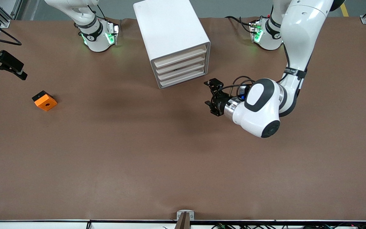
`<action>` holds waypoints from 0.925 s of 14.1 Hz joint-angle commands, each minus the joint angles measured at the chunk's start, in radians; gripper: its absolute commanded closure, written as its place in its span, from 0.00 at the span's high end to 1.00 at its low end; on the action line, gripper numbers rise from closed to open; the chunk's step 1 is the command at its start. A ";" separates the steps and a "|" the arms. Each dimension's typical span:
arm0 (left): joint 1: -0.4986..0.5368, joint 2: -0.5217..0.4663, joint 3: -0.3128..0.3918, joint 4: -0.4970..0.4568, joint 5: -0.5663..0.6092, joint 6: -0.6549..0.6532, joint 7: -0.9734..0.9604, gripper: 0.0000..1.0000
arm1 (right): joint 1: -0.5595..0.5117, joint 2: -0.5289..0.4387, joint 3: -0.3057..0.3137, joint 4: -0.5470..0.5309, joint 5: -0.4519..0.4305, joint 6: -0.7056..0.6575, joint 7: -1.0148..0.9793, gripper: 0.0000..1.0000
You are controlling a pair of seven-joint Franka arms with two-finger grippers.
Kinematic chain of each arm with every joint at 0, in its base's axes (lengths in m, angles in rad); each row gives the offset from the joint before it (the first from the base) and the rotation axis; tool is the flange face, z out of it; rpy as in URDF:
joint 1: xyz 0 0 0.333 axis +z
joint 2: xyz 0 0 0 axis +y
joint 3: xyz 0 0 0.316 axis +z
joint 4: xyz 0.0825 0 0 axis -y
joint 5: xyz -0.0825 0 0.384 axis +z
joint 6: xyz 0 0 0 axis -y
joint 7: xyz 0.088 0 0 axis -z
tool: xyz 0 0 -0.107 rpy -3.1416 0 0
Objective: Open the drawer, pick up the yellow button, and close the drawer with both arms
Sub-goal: 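Grasp the top drawer front with the left gripper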
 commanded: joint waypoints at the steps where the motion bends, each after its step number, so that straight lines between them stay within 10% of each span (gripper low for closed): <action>1: -0.031 0.047 -0.011 0.029 -0.067 -0.039 -0.091 1.00 | -0.011 0.006 0.008 0.018 -0.011 -0.004 -0.007 1.00; 6: -0.130 0.093 -0.011 0.018 -0.070 -0.079 -0.158 1.00 | -0.011 0.006 0.008 0.018 -0.011 -0.004 -0.007 1.00; 13: -0.211 0.087 -0.025 -0.025 -0.072 -0.119 -0.159 0.59 | -0.011 0.006 0.008 0.018 -0.011 -0.004 -0.007 1.00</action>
